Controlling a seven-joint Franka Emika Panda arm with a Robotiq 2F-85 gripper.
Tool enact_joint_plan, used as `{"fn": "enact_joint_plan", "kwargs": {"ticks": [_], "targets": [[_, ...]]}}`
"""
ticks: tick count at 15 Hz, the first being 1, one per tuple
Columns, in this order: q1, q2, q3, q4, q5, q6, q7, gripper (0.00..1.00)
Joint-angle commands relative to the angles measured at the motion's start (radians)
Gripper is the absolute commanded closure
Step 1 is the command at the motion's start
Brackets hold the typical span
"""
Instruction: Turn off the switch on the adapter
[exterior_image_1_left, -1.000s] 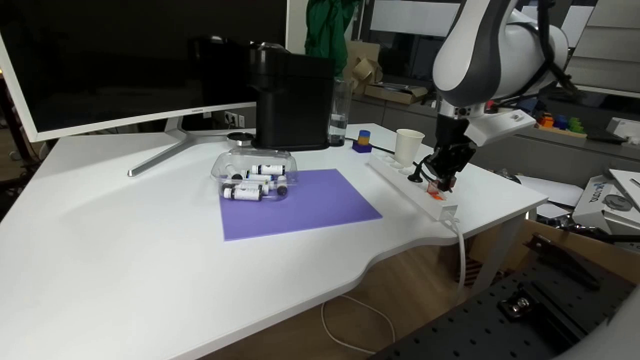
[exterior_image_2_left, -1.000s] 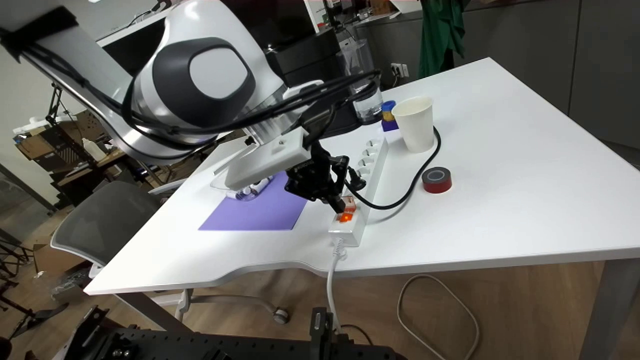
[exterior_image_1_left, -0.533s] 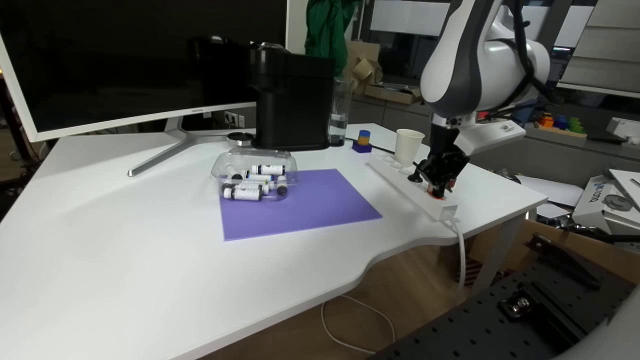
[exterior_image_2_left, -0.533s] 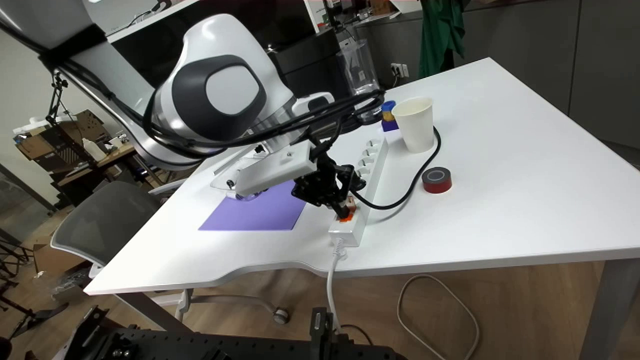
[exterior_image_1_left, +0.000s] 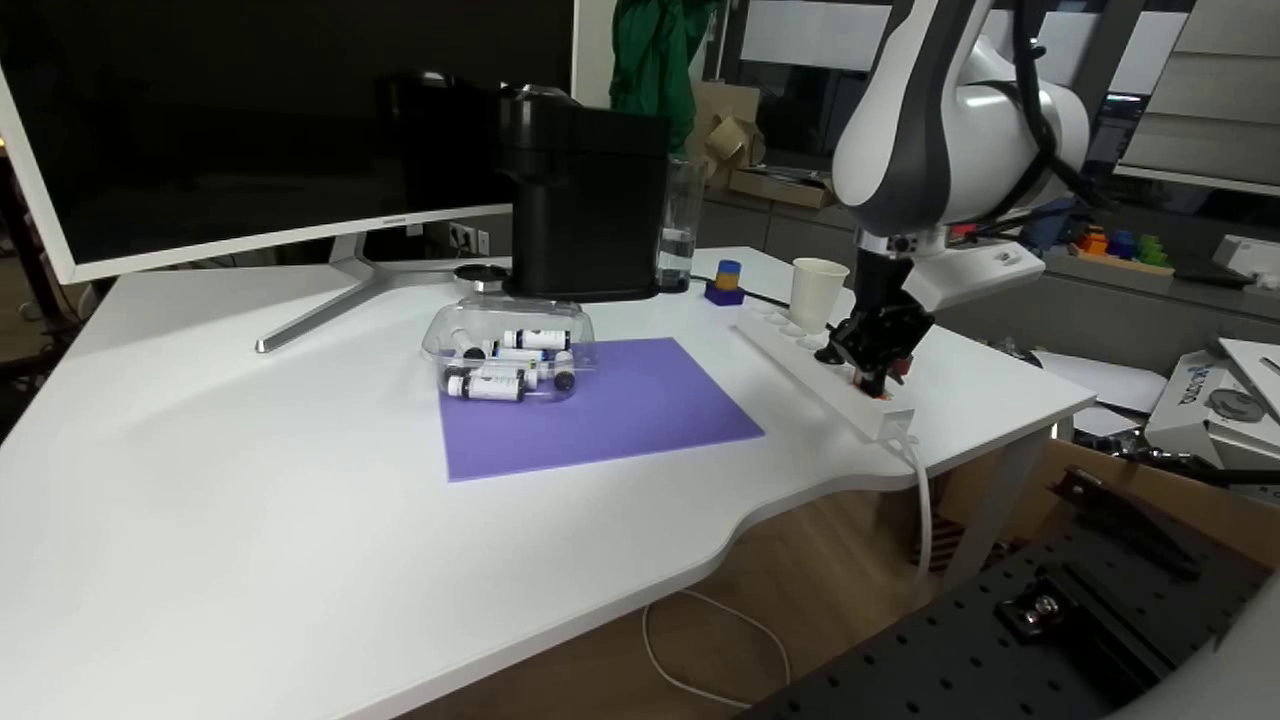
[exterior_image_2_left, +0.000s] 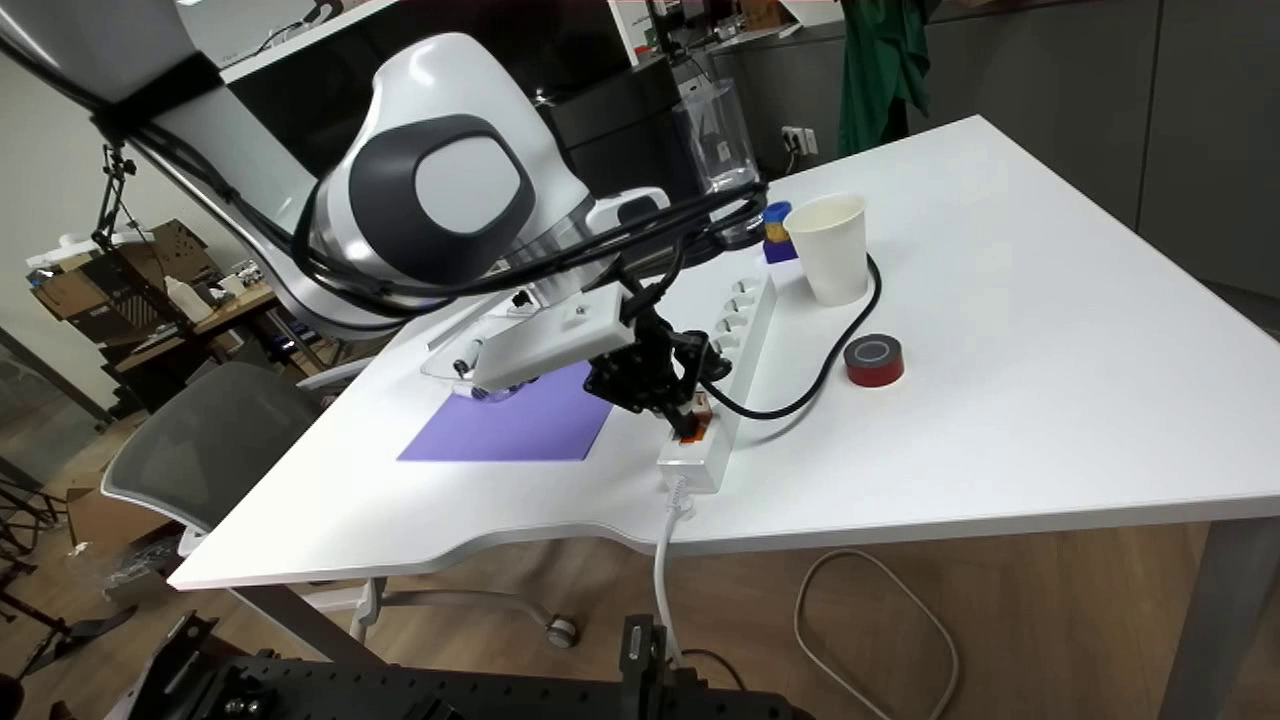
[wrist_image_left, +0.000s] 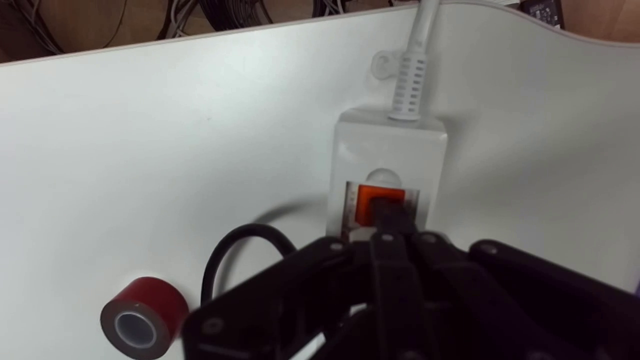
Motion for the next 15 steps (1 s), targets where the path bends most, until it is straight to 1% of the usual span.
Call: {"fn": "enact_joint_plan", "kwargs": {"ticks": [1, 4, 8, 10, 12, 13, 14, 15], "targets": [[0.064, 0.080, -0.021, 0.036, 0.013, 0.001, 0.057, 1.00], [0.097, 0.068, -0.039, 0.025, 0.013, -0.014, 0.073, 1.00], [0.143, -0.037, -0.077, -0.007, -0.010, -0.087, 0.082, 1.00], [0.207, -0.096, -0.137, -0.024, -0.056, -0.133, 0.124, 1.00], [0.273, -0.168, -0.208, -0.040, -0.140, -0.190, 0.189, 1.00], [0.293, -0.217, -0.232, -0.049, -0.200, -0.228, 0.227, 1.00], [0.296, -0.261, -0.240, -0.052, -0.260, -0.268, 0.267, 1.00], [0.289, -0.312, -0.234, -0.052, -0.322, -0.325, 0.312, 0.74]]}}
